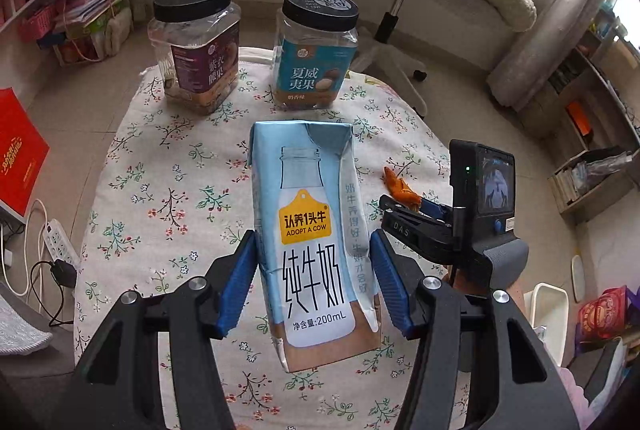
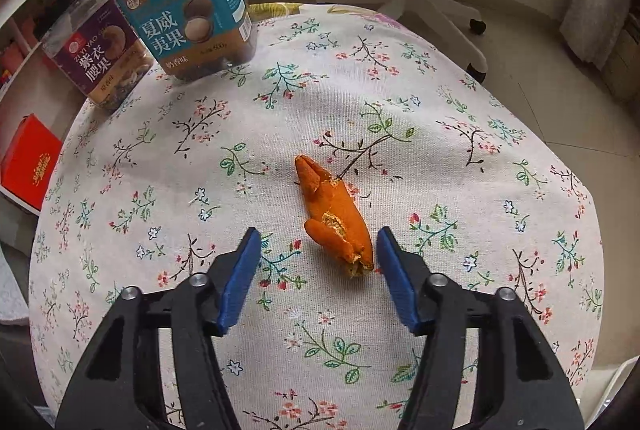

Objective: Collect trash
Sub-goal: 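Grasp and lift the orange peel with the right gripper while the left holds the carton, then drop the orange peel into the bin with the right gripper while the left drops the carton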

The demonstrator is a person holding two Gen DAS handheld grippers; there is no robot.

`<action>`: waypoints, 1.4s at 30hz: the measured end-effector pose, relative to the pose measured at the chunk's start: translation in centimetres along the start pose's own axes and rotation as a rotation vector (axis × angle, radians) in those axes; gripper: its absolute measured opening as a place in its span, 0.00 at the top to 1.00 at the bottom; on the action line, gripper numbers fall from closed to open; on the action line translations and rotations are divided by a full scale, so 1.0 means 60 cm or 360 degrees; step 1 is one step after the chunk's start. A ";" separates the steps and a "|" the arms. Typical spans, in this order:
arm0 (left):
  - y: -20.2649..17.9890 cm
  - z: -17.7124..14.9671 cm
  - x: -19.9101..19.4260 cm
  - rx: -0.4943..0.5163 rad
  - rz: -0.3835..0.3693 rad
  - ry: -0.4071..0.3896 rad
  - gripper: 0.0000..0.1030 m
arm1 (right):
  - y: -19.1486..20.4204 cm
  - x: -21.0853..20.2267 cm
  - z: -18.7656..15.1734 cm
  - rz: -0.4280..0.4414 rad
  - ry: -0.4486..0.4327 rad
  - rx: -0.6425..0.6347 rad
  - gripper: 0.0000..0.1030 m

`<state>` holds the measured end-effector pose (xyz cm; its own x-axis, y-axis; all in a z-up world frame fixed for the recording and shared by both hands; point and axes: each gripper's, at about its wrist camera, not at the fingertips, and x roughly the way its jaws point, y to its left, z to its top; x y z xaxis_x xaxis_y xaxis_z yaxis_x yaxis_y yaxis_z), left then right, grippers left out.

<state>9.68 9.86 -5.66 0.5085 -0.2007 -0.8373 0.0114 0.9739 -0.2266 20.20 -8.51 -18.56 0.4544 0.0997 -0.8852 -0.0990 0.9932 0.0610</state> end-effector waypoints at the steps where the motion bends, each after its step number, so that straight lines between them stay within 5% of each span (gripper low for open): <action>1: 0.004 -0.001 -0.002 0.0000 0.0004 0.0000 0.45 | -0.001 -0.003 -0.001 0.0021 -0.0001 0.0005 0.77; 7: 0.008 -0.008 -0.014 -0.0028 -0.0017 -0.0010 0.45 | -0.016 -0.077 -0.037 0.0065 -0.0071 0.0083 0.80; 24: -0.079 -0.061 -0.035 0.0221 -0.0042 -0.0006 0.45 | -0.055 -0.297 -0.161 -0.0074 -0.0235 0.0059 0.80; 42: -0.228 -0.087 0.000 0.0441 -0.0168 0.0047 0.45 | -0.251 -0.372 -0.234 -0.0395 -0.0360 0.0388 0.80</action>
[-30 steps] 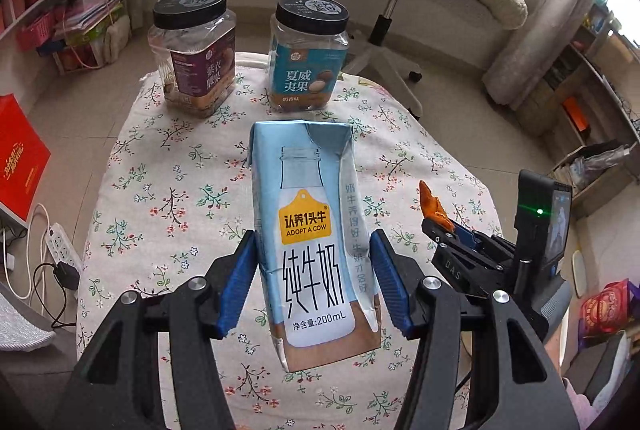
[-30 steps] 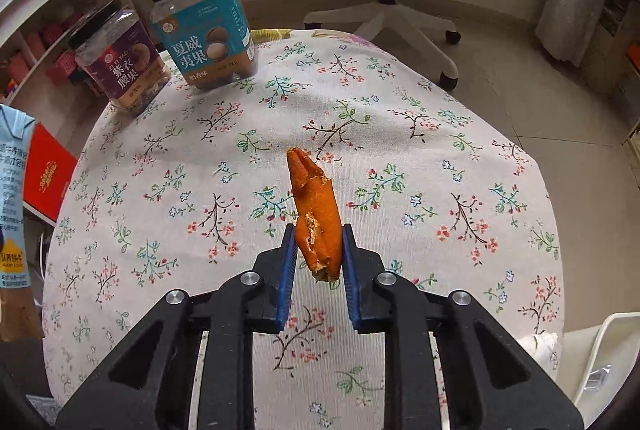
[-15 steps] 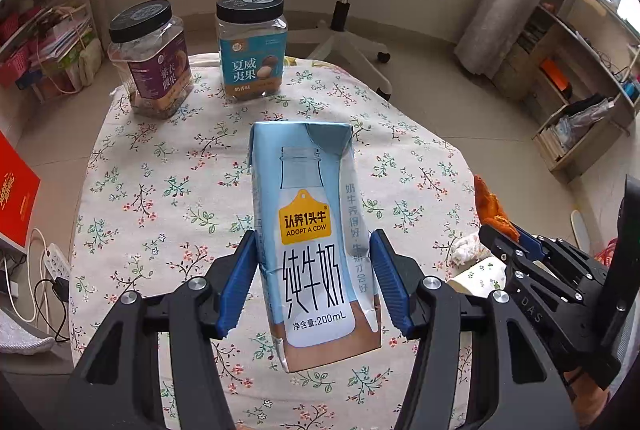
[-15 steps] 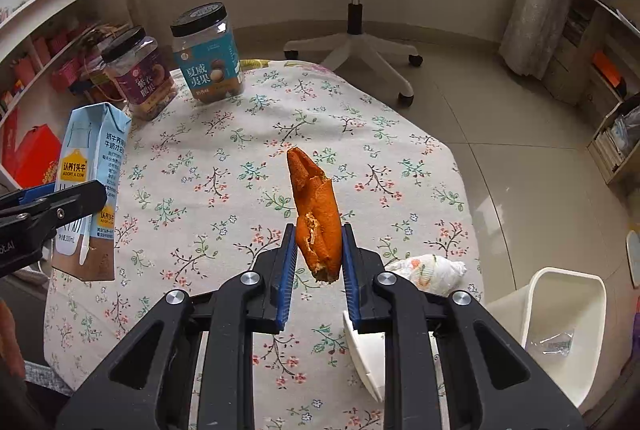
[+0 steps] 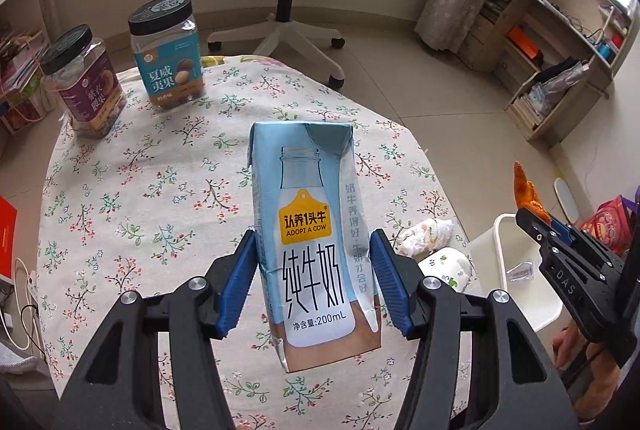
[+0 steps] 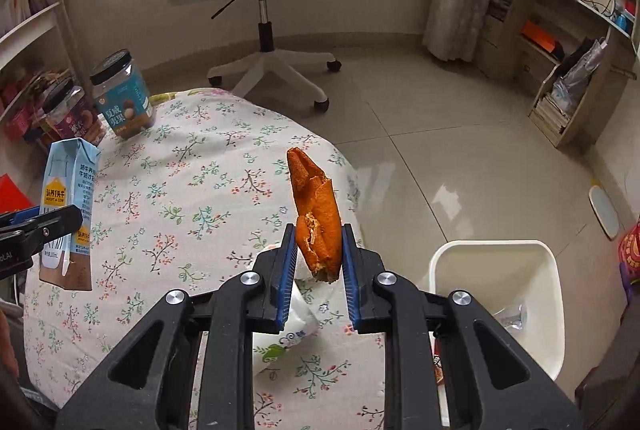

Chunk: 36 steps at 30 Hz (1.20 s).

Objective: Collect trash
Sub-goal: 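Drop the orange peel into the bin with the right gripper while the left drops the carton, then grasp the white paper cup with the left gripper while the right grasps the white tissue bundle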

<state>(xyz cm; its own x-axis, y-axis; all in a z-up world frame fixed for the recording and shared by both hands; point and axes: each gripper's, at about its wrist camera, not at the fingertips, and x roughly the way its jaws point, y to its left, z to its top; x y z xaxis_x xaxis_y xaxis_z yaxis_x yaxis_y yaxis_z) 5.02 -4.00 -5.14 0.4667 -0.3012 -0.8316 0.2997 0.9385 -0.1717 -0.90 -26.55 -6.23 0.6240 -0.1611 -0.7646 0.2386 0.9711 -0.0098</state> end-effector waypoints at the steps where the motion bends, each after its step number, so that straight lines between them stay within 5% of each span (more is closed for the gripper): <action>1: -0.012 0.001 0.005 0.0019 -0.0009 0.0002 0.45 | -0.016 0.000 0.000 -0.0024 0.0003 0.0025 0.80; 14: -0.196 0.003 0.063 0.0239 -0.0303 0.0006 0.45 | -0.212 -0.014 -0.028 -0.0397 0.0040 0.0321 0.74; 15: -0.215 -0.001 0.067 0.0264 -0.0334 0.0006 0.45 | -0.226 -0.017 -0.029 -0.0422 0.0032 0.0350 0.70; 18: -0.274 -0.010 0.085 0.0340 -0.0421 0.0016 0.45 | -0.268 -0.039 -0.031 -0.0504 -0.0042 0.0484 0.28; 22: -0.358 -0.029 0.117 0.0412 -0.0535 0.0066 0.45 | -0.319 -0.072 -0.029 -0.0559 -0.0150 0.0657 0.15; 28: -0.453 -0.056 0.166 0.0422 -0.0727 0.0222 0.44 | -0.369 -0.091 -0.035 -0.0591 -0.0215 0.0827 0.13; 31: -0.460 -0.063 0.165 0.0491 -0.0695 0.0292 0.31 | -0.367 -0.085 -0.038 -0.0613 -0.0195 0.0791 0.13; 36: -0.404 -0.049 0.155 0.0813 -0.0309 0.0429 0.25 | -0.341 -0.073 -0.035 -0.0504 -0.0133 0.0689 0.12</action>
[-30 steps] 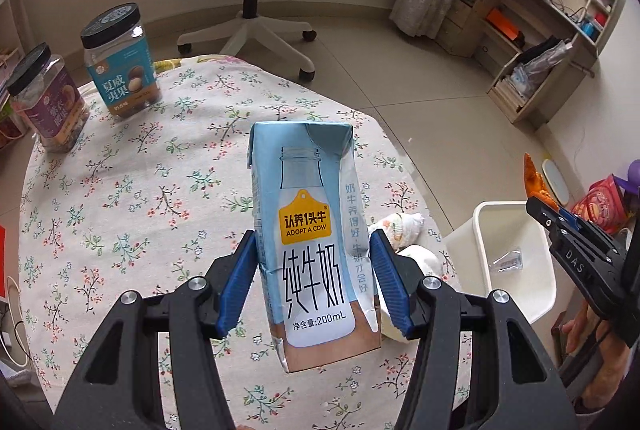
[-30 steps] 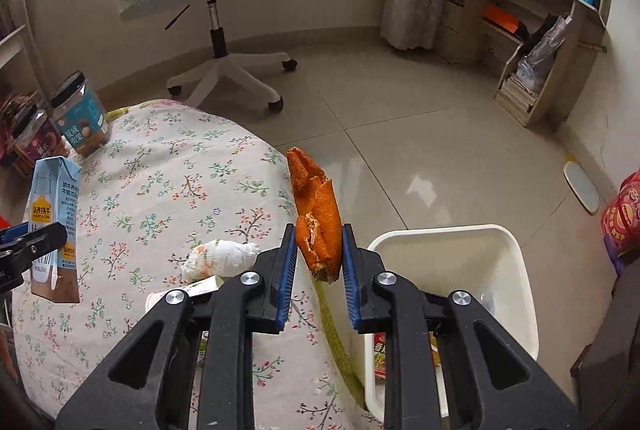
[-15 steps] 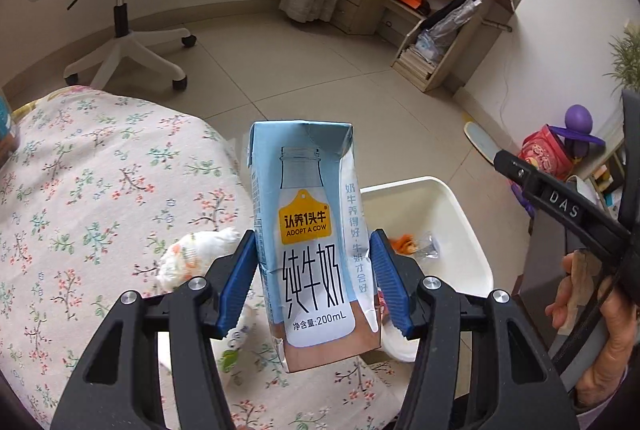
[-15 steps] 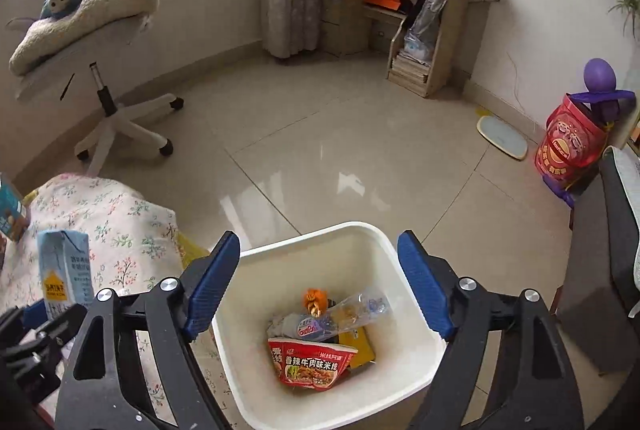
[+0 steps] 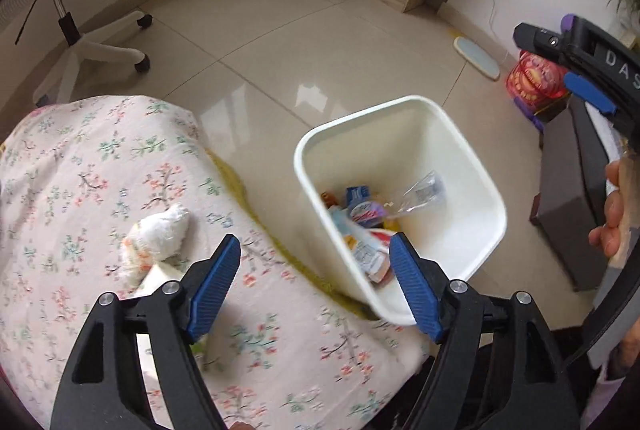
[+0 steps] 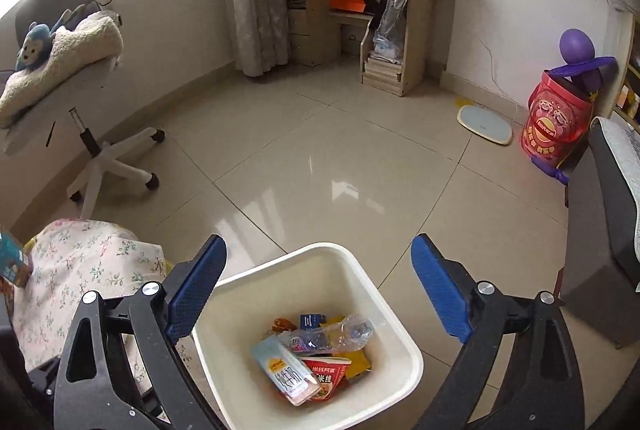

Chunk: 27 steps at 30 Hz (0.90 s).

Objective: Collect trash
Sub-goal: 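Grasp the white paper cup with the left gripper while the right grasps the white tissue bundle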

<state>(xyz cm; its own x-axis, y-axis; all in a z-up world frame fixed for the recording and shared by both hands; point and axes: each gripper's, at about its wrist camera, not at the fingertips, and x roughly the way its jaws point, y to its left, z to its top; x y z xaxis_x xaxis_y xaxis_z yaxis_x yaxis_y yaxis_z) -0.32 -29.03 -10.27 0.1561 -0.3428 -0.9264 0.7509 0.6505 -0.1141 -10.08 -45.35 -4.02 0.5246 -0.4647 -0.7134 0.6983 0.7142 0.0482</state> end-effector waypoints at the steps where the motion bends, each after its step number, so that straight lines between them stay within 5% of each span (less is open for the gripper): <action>1: 0.018 -0.004 0.006 0.0037 0.0057 0.0116 0.24 | 0.009 0.000 -0.001 0.0026 0.0012 -0.0018 0.12; 5: 0.081 -0.031 0.031 0.0153 0.0312 0.0431 0.24 | 0.045 -0.003 -0.008 0.0104 0.0049 -0.0113 0.10; 12: 0.101 -0.067 0.071 0.0251 0.0346 0.0581 0.27 | 0.080 0.010 -0.010 0.0129 0.0117 -0.0168 0.08; 17: 0.135 -0.097 0.043 0.0182 0.0262 0.0467 0.45 | 0.127 0.034 -0.025 0.0188 0.0247 -0.0230 0.08; 20: 0.172 -0.128 -0.015 0.0076 0.0203 0.0324 0.47 | 0.175 0.045 -0.043 0.0250 0.0311 -0.0327 0.08; 27: 0.293 -0.194 -0.151 -0.0462 0.0124 -0.0081 0.47 | 0.309 0.090 -0.114 0.0419 0.0587 -0.0557 0.08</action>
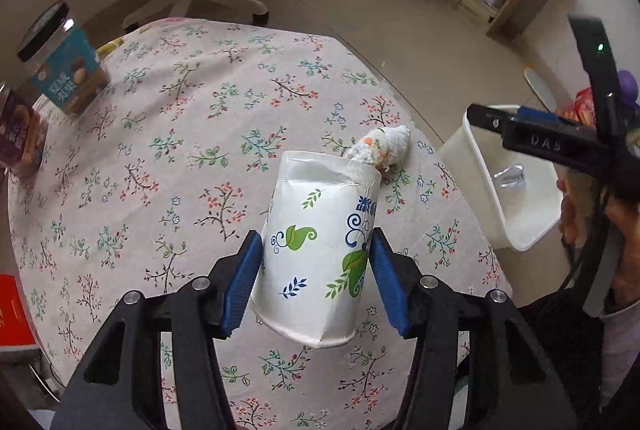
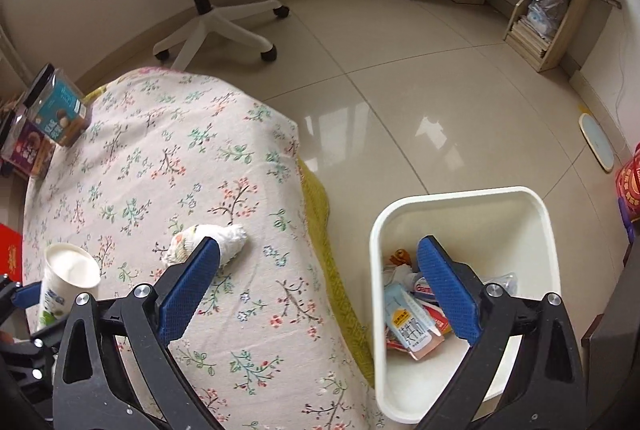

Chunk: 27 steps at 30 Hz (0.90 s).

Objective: Collect trash
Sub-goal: 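Grasp the white paper cup with the left gripper while the right grasps the white tissue bundle, then drop the tissue bundle into the bin with the right gripper while the left drops the paper cup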

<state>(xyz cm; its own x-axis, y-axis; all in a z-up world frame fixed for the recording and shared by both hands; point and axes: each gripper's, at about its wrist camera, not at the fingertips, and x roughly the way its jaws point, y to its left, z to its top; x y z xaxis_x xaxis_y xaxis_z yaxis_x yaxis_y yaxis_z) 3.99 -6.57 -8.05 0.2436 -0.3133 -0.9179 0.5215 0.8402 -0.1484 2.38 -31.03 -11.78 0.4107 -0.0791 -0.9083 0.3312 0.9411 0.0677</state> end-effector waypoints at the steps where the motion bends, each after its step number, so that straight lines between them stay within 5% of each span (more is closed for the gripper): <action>1: 0.014 -0.003 -0.012 -0.0074 -0.0021 -0.0042 0.47 | 0.017 0.012 -0.003 0.0021 0.0028 -0.0014 0.08; 4: 0.057 -0.020 -0.030 -0.0223 -0.0049 -0.0115 0.47 | 0.063 0.039 -0.011 0.0077 0.0096 -0.0051 0.09; 11: 0.105 -0.032 -0.055 -0.0342 -0.0071 -0.0198 0.46 | 0.091 0.095 -0.021 0.0235 0.0261 0.0324 0.32; 19: 0.137 -0.049 -0.062 -0.0394 -0.0075 -0.0209 0.46 | 0.118 0.131 -0.004 0.0186 0.0233 0.0468 0.32; 23: 0.156 -0.057 -0.066 -0.0429 -0.0047 -0.0223 0.46 | 0.140 0.136 0.006 0.0206 0.0212 0.0354 0.73; 27: 0.162 -0.056 -0.064 -0.0444 -0.0013 -0.0234 0.46 | 0.170 0.127 0.002 0.0249 0.0195 0.0198 0.74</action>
<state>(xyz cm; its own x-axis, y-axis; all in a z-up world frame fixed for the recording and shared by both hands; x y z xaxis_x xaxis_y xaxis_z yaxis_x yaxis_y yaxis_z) 5.41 4.29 -7.21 0.3664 -0.3643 -0.8562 0.2842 0.9200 -0.2698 9.02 -22.06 -17.98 0.3617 0.1120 -0.9256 0.3769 0.8905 0.2550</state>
